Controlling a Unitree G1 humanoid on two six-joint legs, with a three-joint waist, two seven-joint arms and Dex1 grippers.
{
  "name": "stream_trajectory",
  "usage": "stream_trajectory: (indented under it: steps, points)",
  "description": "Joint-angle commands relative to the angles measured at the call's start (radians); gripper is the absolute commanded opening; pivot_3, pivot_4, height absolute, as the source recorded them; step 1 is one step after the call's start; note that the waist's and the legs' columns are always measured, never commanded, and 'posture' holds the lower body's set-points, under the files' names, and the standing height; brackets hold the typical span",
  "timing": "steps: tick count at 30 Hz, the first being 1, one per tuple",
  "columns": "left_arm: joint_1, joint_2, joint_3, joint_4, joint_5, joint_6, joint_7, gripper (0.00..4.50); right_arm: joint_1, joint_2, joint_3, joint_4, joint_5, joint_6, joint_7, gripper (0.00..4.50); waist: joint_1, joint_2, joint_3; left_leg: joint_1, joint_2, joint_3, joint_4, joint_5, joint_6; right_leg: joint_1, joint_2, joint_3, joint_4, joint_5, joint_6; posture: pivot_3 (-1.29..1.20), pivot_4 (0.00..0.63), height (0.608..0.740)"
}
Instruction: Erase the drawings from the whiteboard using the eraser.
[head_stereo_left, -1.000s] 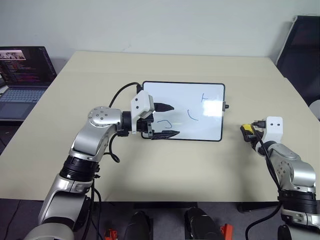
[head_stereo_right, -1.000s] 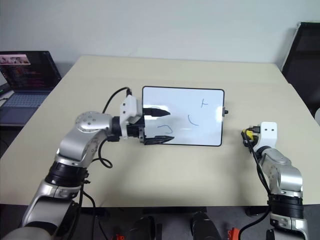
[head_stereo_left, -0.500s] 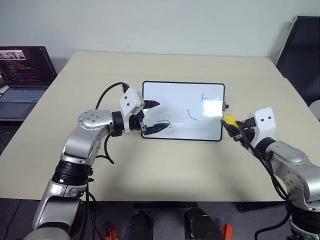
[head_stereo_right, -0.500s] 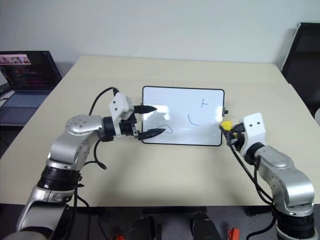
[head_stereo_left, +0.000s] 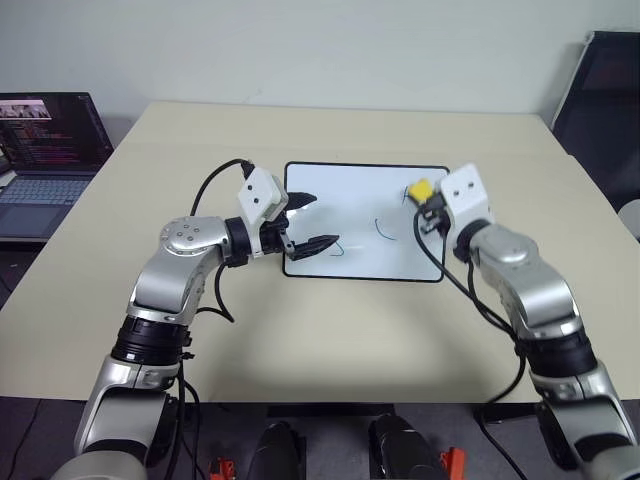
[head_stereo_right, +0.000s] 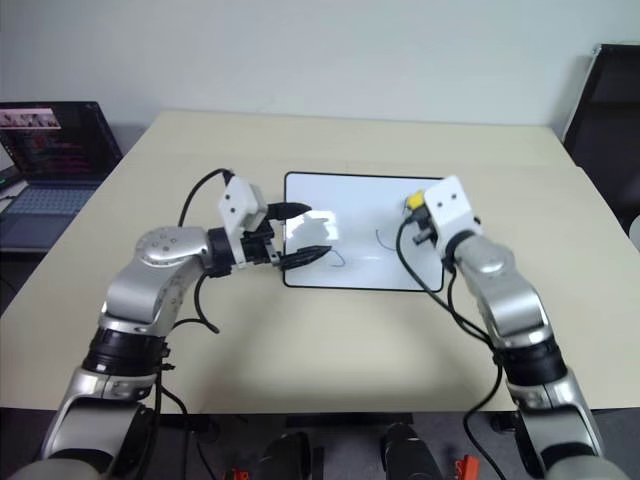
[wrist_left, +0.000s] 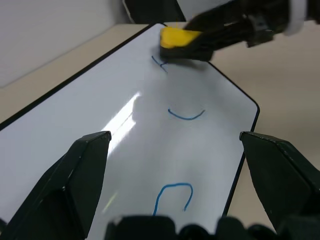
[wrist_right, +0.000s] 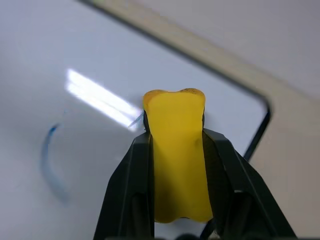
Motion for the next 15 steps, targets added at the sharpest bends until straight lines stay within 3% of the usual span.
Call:
stream_trajectory:
  steps: [1, 8, 15]
  points:
    - [-0.007, 0.004, 0.022, -0.037, -0.014, -0.007, -0.005, 4.5, -0.032, 0.022, -0.009, 0.057, -0.035, -0.078, 0.005, 1.0, 0.0, 0.0, 0.0, 0.0, 0.0, 0.0, -0.001, 0.0, 0.0, 0.0, 0.0, 0.0, 0.0, 0.0, -0.001, 0.0, 0.15, 0.74]
    - [-0.007, 0.004, 0.027, -0.047, -0.016, 0.0, -0.004, 4.5, -0.029, 0.029, 0.021, 0.118, -0.064, -0.04, 0.084, 1.0, -0.001, 0.0, 0.0, 0.0, 0.0, 0.0, -0.002, 0.0, 0.0, 0.0, 0.0, 0.0, 0.001, 0.002, -0.003, 0.0, 0.15, 0.74]
    - [-0.012, 0.0, 0.027, -0.046, -0.018, 0.0, -0.005, 4.5, 0.045, -0.06, 0.133, 0.011, -0.093, 0.039, 0.257, 1.0, -0.002, 0.0, 0.0, 0.001, 0.0, 0.0, 0.002, 0.0, 0.0, 0.001, 0.0, 0.0, 0.001, -0.001, 0.0, 0.0, 0.15, 0.74]
